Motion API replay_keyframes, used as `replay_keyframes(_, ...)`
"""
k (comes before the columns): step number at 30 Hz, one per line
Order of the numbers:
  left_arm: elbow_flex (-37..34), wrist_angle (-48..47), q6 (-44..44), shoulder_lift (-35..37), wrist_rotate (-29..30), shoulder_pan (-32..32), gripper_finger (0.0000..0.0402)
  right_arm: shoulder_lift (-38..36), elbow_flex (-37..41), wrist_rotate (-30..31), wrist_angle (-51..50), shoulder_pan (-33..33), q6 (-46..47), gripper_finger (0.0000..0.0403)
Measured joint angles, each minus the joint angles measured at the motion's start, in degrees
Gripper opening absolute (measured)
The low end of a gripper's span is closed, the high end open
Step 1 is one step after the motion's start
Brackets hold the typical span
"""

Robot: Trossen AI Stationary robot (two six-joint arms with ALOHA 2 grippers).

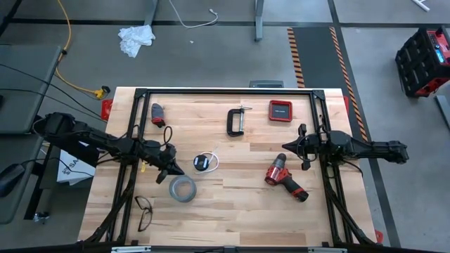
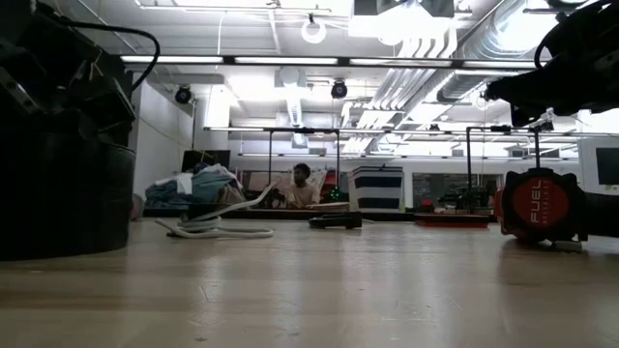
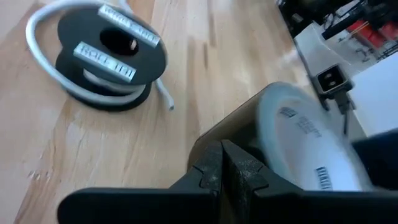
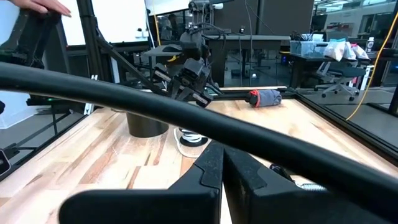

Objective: Coil cords
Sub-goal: Return to Home Position

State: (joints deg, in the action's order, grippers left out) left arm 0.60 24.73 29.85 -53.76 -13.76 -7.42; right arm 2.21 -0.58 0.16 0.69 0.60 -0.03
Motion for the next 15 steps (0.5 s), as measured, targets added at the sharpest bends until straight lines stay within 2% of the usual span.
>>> replay_keyframes(3, 0.0, -4.0, 0.0, 5.8, 0.0, -0.2, 0.0003, 0.0, 0.0, 0.0, 0.0, 0.0, 0.0, 0.0)
replay_keyframes(10, 0.0, -19.6, 0.0, 25.3, 0.4, -0.1, 0.0003, 0.0, 0.0, 0.0, 0.0, 0.0, 0.0, 0.0)
replay_keyframes(13, 0.0, -22.5, -0.4, 31.2, 2.9, -0.4, 0.0003, 0.0, 0.0, 0.0, 0.0, 0.0, 0.0, 0.0)
replay_keyframes(15, 0.0, -23.0, -4.6, 34.8, 6.2, -0.7, 0.0003, 0.0, 0.0, 0.0, 0.0, 0.0, 0.0, 0.0)
